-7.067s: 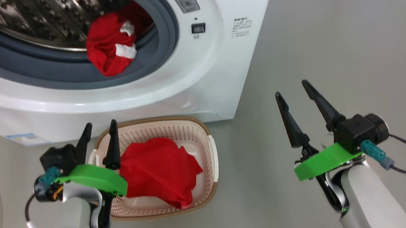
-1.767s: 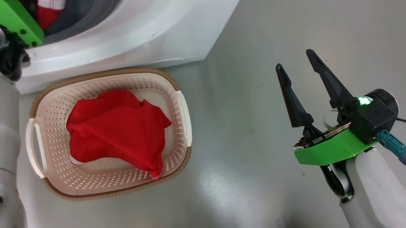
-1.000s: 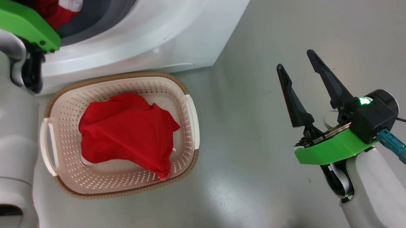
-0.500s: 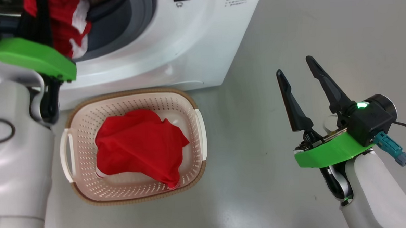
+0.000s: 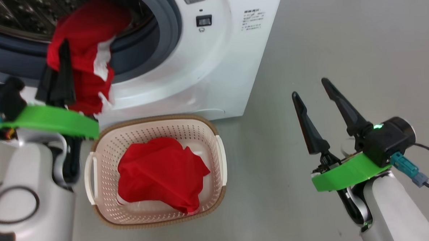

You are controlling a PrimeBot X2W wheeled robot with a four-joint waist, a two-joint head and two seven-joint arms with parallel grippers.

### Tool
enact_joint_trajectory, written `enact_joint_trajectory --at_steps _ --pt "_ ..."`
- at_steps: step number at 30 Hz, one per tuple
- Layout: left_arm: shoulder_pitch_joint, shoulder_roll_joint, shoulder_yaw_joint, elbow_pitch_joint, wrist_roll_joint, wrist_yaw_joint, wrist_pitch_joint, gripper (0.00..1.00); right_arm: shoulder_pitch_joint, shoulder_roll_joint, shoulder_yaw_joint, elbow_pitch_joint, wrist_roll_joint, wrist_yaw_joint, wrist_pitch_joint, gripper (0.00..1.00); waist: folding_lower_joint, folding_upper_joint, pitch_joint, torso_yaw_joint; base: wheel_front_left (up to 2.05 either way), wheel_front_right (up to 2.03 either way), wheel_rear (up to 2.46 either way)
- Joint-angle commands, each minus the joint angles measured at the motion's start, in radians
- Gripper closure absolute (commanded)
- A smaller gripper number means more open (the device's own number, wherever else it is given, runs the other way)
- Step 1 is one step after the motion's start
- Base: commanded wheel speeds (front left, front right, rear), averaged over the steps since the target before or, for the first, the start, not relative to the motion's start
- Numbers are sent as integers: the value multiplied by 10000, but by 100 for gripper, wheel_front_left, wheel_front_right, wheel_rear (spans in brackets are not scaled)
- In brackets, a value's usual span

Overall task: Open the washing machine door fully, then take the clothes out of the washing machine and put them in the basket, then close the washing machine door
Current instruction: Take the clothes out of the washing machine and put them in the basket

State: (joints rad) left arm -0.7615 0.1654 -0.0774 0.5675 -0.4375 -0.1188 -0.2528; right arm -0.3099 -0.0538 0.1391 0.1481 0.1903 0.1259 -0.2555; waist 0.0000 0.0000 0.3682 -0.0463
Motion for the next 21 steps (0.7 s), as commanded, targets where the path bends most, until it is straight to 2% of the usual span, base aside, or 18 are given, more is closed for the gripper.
enact_joint_trajectory --at_steps 1,10,21 --pt "270 296 338 -430 114 81 -88 100 195 36 183 -181 -10 48 -63 0 0 0 -306 96 0 0 0" --pt "2165 140 566 -2046 279 320 -89 100 454 36 221 -70 136 48 -63 0 0 0 -1078 30 0 0 0" --pt "4032 29 585 -4210 182 824 272 100 732 36 156 70 218 48 -63 0 0 0 -1712 -44 0 0 0"
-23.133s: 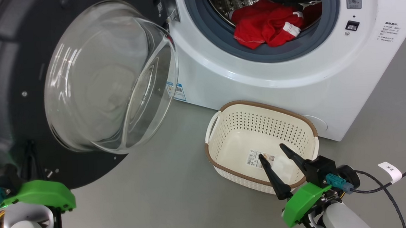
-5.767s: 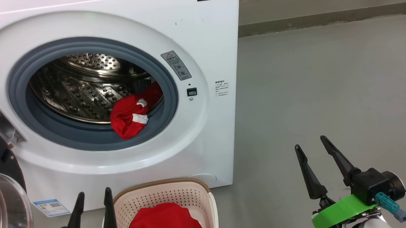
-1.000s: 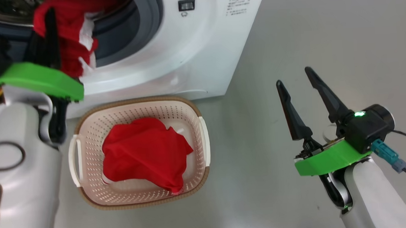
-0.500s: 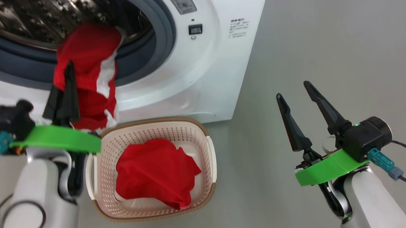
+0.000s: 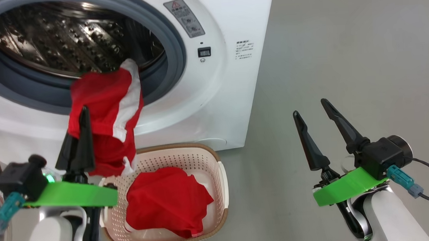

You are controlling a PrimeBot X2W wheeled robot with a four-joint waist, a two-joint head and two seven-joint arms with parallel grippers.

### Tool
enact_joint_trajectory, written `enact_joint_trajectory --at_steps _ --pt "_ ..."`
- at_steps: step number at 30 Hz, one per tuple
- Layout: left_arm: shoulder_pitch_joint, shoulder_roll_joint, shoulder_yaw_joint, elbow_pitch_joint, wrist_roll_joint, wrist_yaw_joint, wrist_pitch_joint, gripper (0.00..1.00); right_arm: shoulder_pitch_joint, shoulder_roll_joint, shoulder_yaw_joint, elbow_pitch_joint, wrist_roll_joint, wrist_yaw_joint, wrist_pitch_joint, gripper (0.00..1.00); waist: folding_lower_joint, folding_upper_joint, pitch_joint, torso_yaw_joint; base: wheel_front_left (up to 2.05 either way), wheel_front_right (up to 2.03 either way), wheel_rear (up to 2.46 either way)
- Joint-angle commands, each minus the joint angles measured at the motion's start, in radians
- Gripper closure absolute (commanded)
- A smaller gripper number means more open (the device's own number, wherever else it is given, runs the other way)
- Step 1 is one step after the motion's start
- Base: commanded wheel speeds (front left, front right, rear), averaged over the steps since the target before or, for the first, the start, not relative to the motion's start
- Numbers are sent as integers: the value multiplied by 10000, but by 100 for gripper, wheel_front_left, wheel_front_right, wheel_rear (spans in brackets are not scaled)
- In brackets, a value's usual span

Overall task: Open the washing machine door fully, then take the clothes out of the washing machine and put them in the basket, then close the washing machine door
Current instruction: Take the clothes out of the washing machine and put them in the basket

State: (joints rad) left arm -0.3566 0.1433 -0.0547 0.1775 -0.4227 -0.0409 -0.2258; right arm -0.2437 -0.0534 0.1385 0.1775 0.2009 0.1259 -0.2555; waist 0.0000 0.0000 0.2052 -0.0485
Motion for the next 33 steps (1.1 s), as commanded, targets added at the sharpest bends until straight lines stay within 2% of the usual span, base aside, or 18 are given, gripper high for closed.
enact_joint_trajectory --at_steps 1,9,16,23,33 --pt "122 242 364 -491 23 93 47 100 85 32 159 -222 122 48 -63 0 0 0 -126 -30 0 0 0" --pt "1056 128 306 -1625 -124 378 500 100 174 32 145 -249 145 48 -63 0 0 0 -223 -52 0 0 0" --pt "1349 -114 145 -1563 -447 376 749 100 179 32 114 -315 124 48 -63 0 0 0 -54 -43 0 0 0" --pt "938 -365 -94 -276 -823 210 842 100 0 32 125 -415 54 48 -63 0 0 0 427 -3 0 0 0" --pt "-616 -631 -554 2841 -1088 -190 597 100 -323 32 69 -569 -35 48 -63 0 0 0 1420 -14 0 0 0"
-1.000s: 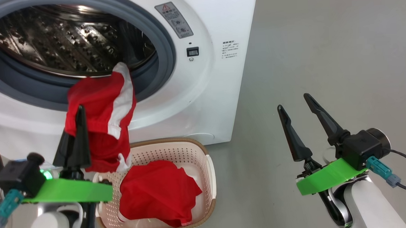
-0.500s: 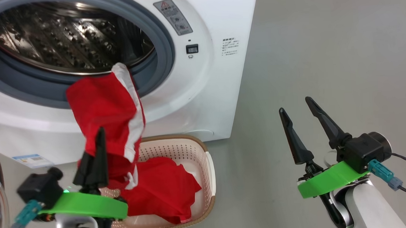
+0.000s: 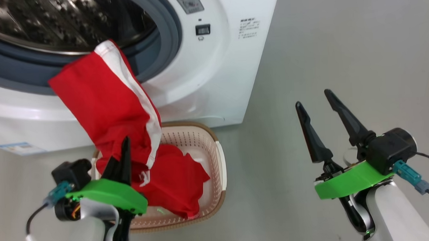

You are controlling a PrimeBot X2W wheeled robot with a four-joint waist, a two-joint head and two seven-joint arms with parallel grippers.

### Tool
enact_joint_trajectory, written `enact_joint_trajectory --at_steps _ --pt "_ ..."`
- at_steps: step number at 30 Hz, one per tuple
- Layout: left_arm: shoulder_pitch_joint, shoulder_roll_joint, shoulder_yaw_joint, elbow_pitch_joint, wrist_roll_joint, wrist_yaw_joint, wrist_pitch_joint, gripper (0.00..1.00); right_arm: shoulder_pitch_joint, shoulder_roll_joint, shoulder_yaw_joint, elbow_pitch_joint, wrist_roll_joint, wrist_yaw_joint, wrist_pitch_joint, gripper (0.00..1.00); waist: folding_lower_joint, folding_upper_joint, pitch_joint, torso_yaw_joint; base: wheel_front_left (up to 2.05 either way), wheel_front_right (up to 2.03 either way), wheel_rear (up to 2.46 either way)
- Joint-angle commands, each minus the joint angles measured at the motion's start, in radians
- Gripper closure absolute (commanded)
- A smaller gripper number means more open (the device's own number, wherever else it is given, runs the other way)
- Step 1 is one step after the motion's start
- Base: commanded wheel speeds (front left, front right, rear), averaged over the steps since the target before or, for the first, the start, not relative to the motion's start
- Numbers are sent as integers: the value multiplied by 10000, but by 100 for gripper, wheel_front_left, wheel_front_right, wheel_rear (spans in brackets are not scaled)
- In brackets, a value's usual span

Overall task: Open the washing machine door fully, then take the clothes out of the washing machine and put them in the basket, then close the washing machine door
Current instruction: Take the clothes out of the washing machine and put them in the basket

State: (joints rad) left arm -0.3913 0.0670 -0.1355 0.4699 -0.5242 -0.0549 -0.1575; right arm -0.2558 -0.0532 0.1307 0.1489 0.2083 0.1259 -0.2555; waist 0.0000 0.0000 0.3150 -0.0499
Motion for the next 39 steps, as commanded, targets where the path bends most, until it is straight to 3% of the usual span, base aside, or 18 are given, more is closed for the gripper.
enact_joint_trajectory --at_steps 1,17,23,29,30,32,34,39 --pt "-451 111 202 253 -92 -80 -91 100 -231 30 129 -319 -130 48 -63 0 0 0 427 5 0 0 0" --pt "-3094 -48 -71 6037 -497 -333 178 100 -799 30 289 -549 -126 48 -63 0 0 0 1703 -320 0 0 0" --pt "-3525 -89 -124 7337 -655 -397 233 100 -954 30 313 -587 -83 48 -63 0 0 0 2011 -490 0 0 0" --pt "-3742 -110 -224 7739 -704 -480 98 100 -1001 30 224 -595 -99 48 -63 0 0 0 2167 -487 0 0 0" --pt "-3778 -114 -248 7785 -709 -494 65 97 -1003 30 205 -592 -104 48 -63 0 0 0 2182 -475 0 0 0" --pt "-3856 -118 -328 7855 -673 -515 -47 59 -1003 30 175 -570 -112 48 -63 0 0 0 2183 -441 0 0 0" --pt "-3934 -122 -409 7904 -642 -544 -130 0 -1006 30 149 -526 -116 48 -63 0 0 0 2142 -400 0 0 0" --pt "-4012 -130 -638 7971 -538 -612 -402 0 -988 30 135 -396 -71 48 -63 0 0 0 1826 -276 0 0 0"
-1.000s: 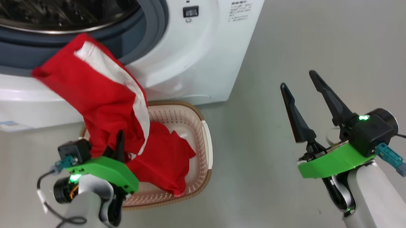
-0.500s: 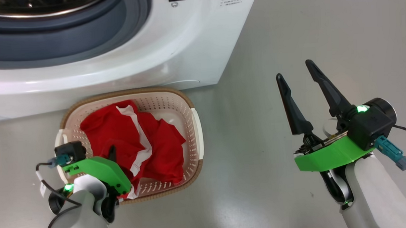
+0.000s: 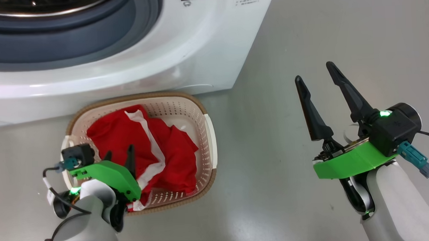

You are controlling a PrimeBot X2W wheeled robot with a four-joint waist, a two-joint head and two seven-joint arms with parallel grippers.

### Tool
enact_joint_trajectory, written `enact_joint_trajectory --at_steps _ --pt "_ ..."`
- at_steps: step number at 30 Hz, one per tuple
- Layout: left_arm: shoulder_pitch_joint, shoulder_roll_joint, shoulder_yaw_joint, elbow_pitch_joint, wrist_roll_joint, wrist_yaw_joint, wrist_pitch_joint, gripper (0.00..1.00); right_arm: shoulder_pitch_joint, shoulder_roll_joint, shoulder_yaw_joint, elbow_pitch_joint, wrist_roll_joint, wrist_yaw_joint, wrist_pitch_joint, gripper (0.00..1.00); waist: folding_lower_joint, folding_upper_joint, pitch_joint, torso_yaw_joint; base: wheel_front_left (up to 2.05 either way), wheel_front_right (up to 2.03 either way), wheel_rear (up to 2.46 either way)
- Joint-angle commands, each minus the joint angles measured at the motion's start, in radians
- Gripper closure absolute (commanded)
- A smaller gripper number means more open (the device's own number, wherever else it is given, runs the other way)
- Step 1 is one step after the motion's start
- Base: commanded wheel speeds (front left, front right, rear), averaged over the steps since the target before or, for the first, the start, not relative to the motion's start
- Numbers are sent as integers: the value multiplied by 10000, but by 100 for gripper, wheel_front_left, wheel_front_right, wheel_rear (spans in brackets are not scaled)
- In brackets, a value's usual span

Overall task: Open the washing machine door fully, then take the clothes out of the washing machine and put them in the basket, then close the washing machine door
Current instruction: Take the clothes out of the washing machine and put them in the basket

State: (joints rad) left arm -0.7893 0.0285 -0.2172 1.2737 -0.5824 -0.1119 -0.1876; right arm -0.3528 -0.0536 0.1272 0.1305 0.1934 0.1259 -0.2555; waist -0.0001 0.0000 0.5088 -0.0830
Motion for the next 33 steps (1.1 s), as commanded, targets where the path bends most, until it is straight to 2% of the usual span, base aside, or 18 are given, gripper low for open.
enact_joint_trajectory --at_steps 1,8,13,20,29,33 --pt "-28 254 128 -62 71 -57 -162 0 -8 34 176 -189 88 48 -63 0 1 0 -182 74 0 0 0" --pt "113 249 -105 -386 134 -145 -602 0 132 34 166 -24 67 48 -63 0 1 0 -741 276 0 0 0" --pt "488 273 -133 -1208 104 -175 -727 0 253 34 148 96 40 48 -63 0 1 0 -1183 391 0 0 0" --pt "1655 592 467 -3675 376 -181 -738 0 422 34 147 237 -37 48 -63 0 1 0 -1778 466 0 0 0" --pt "2896 572 1345 -6156 665 -182 -740 0 649 34 7 357 -108 48 -63 0 1 0 -2295 508 0 0 0" --pt "3443 552 1588 -7259 1182 -76 -740 0 773 34 -32 396 -119 48 -63 0 1 0 -2537 483 0 0 0"
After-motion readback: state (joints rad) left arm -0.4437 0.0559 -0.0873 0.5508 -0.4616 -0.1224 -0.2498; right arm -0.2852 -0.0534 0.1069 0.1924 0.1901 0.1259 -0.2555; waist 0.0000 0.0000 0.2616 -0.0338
